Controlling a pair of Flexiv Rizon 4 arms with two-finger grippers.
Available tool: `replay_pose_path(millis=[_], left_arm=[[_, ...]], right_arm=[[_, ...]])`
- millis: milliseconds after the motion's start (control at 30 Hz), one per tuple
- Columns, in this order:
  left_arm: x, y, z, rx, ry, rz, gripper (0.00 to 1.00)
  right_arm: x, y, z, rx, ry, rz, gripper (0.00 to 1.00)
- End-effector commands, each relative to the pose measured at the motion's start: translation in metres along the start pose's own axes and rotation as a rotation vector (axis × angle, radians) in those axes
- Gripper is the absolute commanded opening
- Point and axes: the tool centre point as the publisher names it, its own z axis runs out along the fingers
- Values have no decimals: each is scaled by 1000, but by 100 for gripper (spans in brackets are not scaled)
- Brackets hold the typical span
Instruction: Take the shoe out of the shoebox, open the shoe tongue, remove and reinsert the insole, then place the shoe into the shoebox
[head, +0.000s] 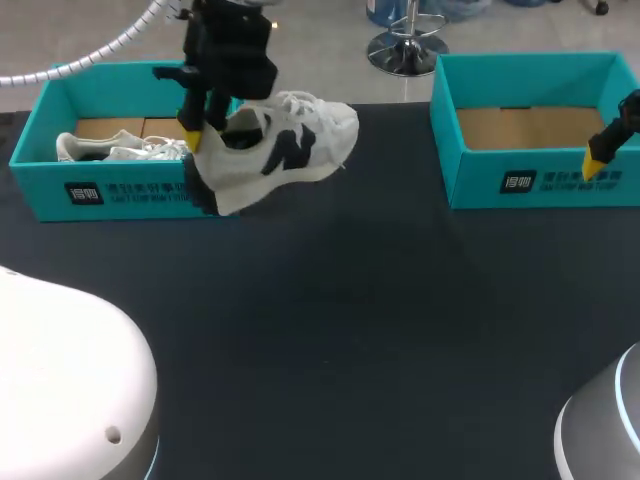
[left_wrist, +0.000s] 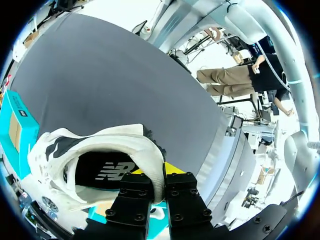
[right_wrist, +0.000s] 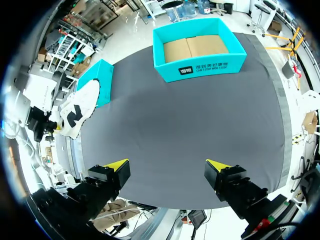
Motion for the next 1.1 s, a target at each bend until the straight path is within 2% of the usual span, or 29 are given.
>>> replay_pose_path(millis=[33, 733, 800, 1000, 1100], left_arm=[[16, 42, 6, 87, -73, -9, 0], [16, 42, 6, 87, -73, -9, 0], [20, 63, 3, 100, -67, 26, 0], [43, 133, 4, 21, -145, 159, 0], [59, 163, 6, -49, -192, 260, 0]], right_arm=[[1, 3, 0, 7, -3, 0, 100], [1, 3, 0, 7, -3, 0, 100], [1, 3, 0, 7, -3, 0, 100], [1, 3, 0, 7, -3, 0, 100], [1, 3, 0, 7, -3, 0, 100]])
